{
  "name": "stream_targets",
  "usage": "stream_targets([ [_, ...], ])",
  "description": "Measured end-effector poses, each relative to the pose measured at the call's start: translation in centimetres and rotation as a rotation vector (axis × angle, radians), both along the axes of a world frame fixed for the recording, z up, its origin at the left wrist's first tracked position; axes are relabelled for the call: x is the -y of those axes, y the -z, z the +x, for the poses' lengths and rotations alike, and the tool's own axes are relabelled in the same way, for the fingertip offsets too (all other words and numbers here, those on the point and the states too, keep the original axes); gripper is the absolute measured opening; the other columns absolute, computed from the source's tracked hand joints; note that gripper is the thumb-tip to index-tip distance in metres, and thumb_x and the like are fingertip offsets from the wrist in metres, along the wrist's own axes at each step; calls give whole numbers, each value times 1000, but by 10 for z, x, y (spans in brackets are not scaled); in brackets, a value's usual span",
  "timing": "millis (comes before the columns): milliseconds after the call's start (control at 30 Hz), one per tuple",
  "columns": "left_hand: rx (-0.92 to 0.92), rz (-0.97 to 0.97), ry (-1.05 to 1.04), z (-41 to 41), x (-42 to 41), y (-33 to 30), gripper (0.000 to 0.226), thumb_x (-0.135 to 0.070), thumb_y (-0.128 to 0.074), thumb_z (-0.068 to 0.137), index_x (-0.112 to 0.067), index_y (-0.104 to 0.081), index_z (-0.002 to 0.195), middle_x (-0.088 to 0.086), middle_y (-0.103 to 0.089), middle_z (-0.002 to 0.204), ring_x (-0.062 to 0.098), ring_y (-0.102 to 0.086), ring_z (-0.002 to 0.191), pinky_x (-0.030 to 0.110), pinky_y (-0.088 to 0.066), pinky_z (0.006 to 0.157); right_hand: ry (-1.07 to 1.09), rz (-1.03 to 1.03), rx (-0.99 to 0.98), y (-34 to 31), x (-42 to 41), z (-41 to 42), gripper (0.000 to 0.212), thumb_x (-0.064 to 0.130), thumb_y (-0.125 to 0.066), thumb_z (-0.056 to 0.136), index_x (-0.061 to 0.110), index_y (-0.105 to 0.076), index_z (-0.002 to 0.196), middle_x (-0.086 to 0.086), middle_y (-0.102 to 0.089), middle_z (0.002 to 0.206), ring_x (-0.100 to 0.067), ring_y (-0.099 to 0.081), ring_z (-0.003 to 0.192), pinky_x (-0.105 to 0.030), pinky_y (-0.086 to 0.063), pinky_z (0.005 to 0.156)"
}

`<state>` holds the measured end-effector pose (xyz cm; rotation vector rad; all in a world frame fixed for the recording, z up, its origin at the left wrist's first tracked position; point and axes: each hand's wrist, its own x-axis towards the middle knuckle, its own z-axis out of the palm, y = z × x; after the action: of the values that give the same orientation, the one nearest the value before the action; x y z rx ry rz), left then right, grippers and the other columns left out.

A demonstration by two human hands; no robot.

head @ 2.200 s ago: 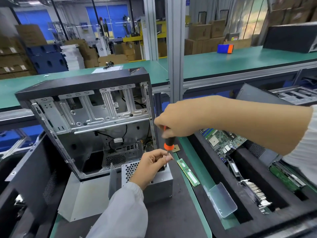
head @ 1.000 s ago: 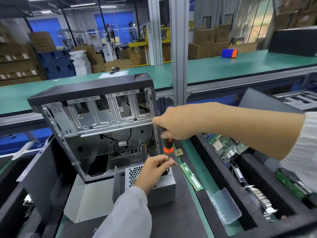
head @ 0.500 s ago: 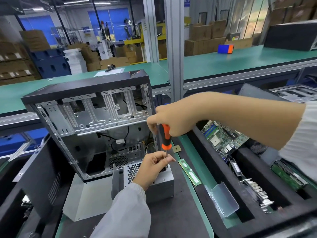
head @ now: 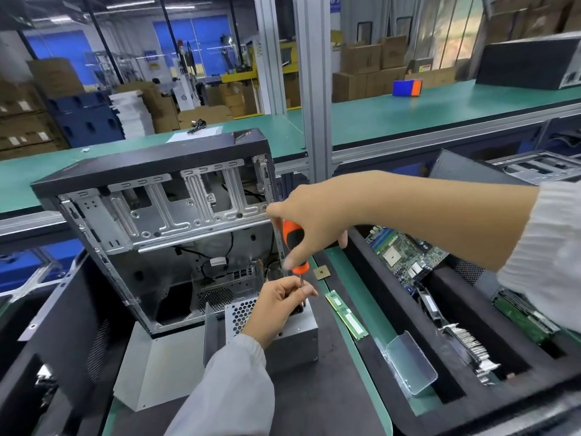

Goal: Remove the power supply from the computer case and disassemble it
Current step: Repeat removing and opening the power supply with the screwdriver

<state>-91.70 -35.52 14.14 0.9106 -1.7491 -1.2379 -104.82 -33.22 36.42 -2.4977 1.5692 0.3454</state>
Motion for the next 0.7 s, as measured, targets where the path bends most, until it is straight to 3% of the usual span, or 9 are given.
stream_targets([
  [67,-9,6,4,1,0,0,18,-27,-65,93,-22,-74,78,1,-56,67,7,-45,58,12,-37,57,32,-173,-58,6,-4,5,64,71,-54,79,13,-41,101,-4,-53,70,-17,-60,39,-25,-46,37],
  [167,-20,10,10,1,1,1,17,-29,-66,91,-22,-74,79,-1,-55,66,6,-46,58,11,-38,57,-59,-378,-156,17,1,10,43,53,-44,96,10,-44,92,-5,-51,76,-15,-49,52,-28,-37,42],
  [233,-25,12,11,1,1,1,17,-26,-65,93,-21,-74,78,-1,-55,66,4,-45,56,10,-37,56,-87,-188,-117,12,4,8,12,21,-50,95,12,-45,101,-9,-57,95,-21,-58,65,-33,-49,53],
  [300,-22,13,14,1,1,0,18,-22,-65,94,-21,-74,78,-1,-54,65,2,-43,53,9,-36,54,-87,-25,-60,4,6,5,28,14,-58,87,19,-48,113,-7,-53,108,-24,-61,78,-35,-54,64],
  [433,-32,14,14,1,0,-1,19,-22,-64,94,-17,-74,80,-7,-53,63,2,-41,53,9,-35,54,17,-137,-36,4,-2,4,60,67,-58,80,15,-42,106,-2,-53,88,-17,-65,51,-30,-57,54],
  [500,-25,14,0,1,0,0,19,-23,-63,95,-17,-75,81,-11,-53,62,1,-41,52,8,-34,54,19,-286,-128,9,-3,7,64,70,-46,84,8,-51,98,-7,-64,75,-15,-61,40,-26,-51,47],
  [567,-9,13,2,2,0,0,20,-23,-62,95,-18,-76,82,-15,-52,60,0,-40,51,7,-33,54,-1,-269,-146,9,-1,10,45,52,-46,95,9,-55,104,-10,-68,75,-14,-60,41,-24,-49,45],
  [633,-6,21,19,2,-1,-1,20,-21,-63,95,-19,-76,81,-12,-51,60,2,-40,53,8,-34,55,34,-26,-39,0,-1,10,19,20,-53,94,14,-49,112,-11,-64,87,-13,-60,43,-24,-52,45],
  [700,8,22,27,1,-2,-1,19,-22,-64,94,-21,-78,80,-8,-53,63,5,-42,57,11,-36,59,47,142,39,-8,-3,8,32,8,-57,88,24,-42,112,-8,-55,92,-13,-60,51,-24,-52,47],
])
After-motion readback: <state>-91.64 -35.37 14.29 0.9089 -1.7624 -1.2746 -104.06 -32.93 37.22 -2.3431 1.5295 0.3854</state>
